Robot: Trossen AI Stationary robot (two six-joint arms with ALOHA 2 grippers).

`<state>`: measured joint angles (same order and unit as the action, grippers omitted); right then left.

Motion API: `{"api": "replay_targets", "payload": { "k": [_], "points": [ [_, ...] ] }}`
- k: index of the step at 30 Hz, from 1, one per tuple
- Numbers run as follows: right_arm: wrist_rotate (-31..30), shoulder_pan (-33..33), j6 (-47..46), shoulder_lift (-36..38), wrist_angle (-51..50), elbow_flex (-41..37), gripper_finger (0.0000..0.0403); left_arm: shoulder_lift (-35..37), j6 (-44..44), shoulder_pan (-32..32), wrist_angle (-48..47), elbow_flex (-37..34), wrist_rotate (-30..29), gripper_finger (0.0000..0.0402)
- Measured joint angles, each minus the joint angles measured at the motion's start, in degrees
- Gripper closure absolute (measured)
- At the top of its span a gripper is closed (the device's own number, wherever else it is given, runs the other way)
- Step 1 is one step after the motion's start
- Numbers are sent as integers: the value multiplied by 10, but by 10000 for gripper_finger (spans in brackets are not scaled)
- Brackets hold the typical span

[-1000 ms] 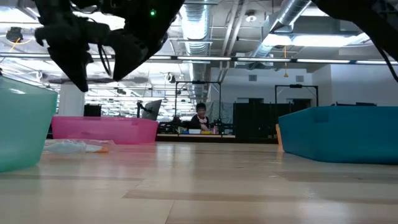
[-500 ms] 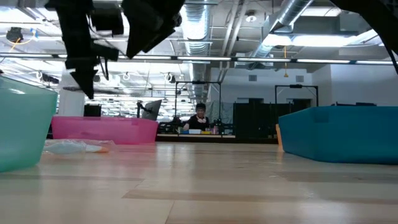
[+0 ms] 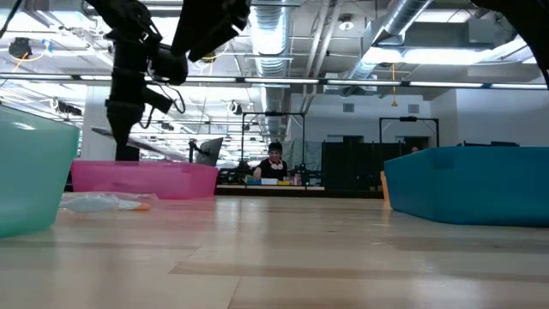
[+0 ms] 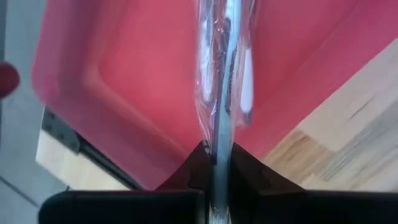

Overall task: Pick & Place Toothbrushes
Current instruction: Put the violet toothbrush into the pink bin

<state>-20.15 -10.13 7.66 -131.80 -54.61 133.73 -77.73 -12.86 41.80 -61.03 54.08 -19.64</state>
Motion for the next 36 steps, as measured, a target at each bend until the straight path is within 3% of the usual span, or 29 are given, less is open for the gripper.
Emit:
{"api": "replay_targets", "payload": {
  "k": [6, 10, 15, 18, 20, 22, 30, 36],
  "points": [
    [8, 1, -40, 2, -38, -14, 56, -26, -23, 6, 12, 15, 31, 386],
    [11, -3, -62, 32, 21, -142, 57, -32, -47, 20, 11, 15, 48, 386],
    [42, -29, -72, 182, 304, -425, 57, -34, -65, 36, 19, 15, 64, 386],
    [110, -44, -73, 276, 527, -598, 57, -40, -82, 45, 23, 15, 90, 386],
    [146, -54, -68, 319, 638, -677, 57, -53, -95, 50, 26, 15, 93, 386],
    [150, -67, -64, 358, 686, -728, 57, -71, -115, 51, 25, 15, 106, 386],
    [138, -121, -9, 400, 736, -759, 57, -163, -152, 59, 31, 38, 126, 386],
    [138, -119, 0, 397, 735, -759, 57, -173, -134, 60, 41, 58, 140, 368]
  ]
}}
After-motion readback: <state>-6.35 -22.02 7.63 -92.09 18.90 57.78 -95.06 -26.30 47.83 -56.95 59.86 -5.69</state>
